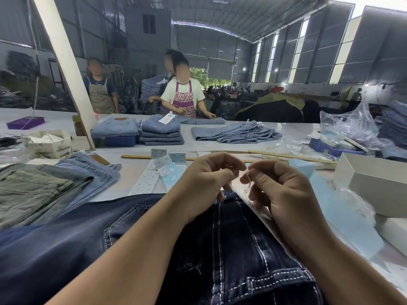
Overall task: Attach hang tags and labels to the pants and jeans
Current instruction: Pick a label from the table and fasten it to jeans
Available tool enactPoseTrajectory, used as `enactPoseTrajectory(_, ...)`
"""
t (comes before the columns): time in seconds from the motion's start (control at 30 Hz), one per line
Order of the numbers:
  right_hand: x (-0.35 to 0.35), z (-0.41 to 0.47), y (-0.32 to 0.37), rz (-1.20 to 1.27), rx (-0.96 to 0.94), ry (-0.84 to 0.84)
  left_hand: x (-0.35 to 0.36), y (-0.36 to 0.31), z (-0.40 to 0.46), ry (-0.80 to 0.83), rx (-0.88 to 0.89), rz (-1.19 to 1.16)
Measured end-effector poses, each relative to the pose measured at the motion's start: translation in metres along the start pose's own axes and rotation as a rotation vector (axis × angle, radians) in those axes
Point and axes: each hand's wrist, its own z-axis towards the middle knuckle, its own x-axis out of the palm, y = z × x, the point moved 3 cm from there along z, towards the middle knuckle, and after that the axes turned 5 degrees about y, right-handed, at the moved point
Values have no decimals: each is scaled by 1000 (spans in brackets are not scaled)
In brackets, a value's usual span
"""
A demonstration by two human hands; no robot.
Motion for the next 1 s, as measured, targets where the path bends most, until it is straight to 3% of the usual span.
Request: enactPoseTrajectory(1.0,4,-3,2,-7,30,2,0,-2,1,-39,94,46)
